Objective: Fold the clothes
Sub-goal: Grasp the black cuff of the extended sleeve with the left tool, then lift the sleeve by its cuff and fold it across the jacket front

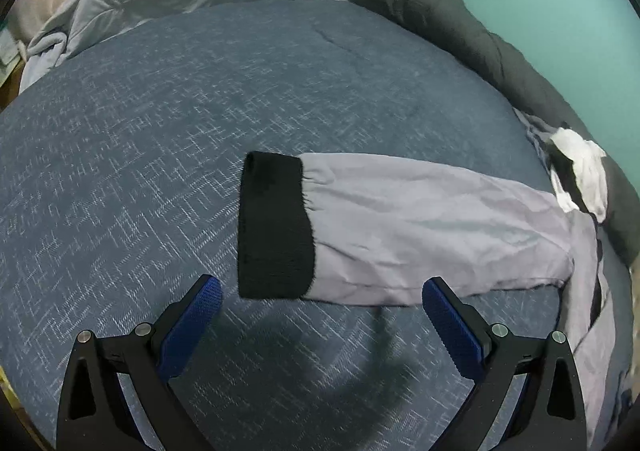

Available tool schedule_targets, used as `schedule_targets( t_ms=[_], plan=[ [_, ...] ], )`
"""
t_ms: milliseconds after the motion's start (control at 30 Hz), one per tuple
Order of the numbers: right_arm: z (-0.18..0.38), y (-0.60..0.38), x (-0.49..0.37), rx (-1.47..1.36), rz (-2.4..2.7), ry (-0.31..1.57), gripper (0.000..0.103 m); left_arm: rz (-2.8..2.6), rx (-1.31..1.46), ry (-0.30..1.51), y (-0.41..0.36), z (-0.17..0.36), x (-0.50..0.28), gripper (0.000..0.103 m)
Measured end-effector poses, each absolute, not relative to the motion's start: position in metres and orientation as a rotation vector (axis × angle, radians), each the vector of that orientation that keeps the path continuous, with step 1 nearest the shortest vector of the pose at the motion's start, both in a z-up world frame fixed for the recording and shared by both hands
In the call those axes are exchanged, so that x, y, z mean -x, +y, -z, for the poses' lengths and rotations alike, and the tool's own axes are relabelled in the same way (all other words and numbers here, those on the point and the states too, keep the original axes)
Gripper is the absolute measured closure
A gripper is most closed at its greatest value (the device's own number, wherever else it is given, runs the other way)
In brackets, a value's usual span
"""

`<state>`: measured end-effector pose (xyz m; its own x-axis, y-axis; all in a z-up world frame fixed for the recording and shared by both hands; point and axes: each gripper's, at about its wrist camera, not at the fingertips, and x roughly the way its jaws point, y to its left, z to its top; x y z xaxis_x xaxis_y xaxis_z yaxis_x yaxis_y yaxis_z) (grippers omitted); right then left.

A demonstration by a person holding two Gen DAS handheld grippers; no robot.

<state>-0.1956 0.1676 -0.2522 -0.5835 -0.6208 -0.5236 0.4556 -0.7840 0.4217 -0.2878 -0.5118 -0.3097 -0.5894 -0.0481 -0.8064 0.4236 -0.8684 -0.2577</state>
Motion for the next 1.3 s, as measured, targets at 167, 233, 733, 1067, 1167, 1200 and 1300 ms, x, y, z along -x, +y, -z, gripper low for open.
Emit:
schedule_targets(
  t_ms=[167, 233, 733, 1067, 1167, 1200, 1300],
  plan=[
    [0.253, 0.166, 0.196, -0.898, 2.334, -0.310, 0.082, 2.465, -1.261, 0.689, -0.524, 0.320, 0.291, 0.000],
    [0.254, 0.166, 0.196, -0.899, 2.336, -0.312, 0.082, 2.472, -1.255, 0.702, -0.527, 0.322, 0.292, 0.001],
    [0.258, 0.171, 0.199, -0.917, 2.343, -0.346, 0.082, 2.553, -1.254, 0.655, -0.528, 0.320, 0.301, 0.063],
    [0.261, 0.173, 0.202, -0.928, 2.321, -0.386, 0.082, 2.641, -1.191, 0.549, -0.514, 0.264, 0.314, 0.077],
    [0.262, 0.176, 0.203, -0.935, 2.312, -0.405, 0.082, 2.677, -1.171, 0.544, -0.507, 0.243, 0.320, 0.078],
    [0.262, 0.177, 0.203, -0.936, 2.310, -0.411, 0.082, 2.690, -1.167, 0.546, -0.506, 0.237, 0.323, 0.078],
    [0.262, 0.180, 0.205, -0.940, 2.304, -0.437, 0.082, 2.740, -1.169, 0.553, -0.496, 0.216, 0.330, 0.078]
  ],
)
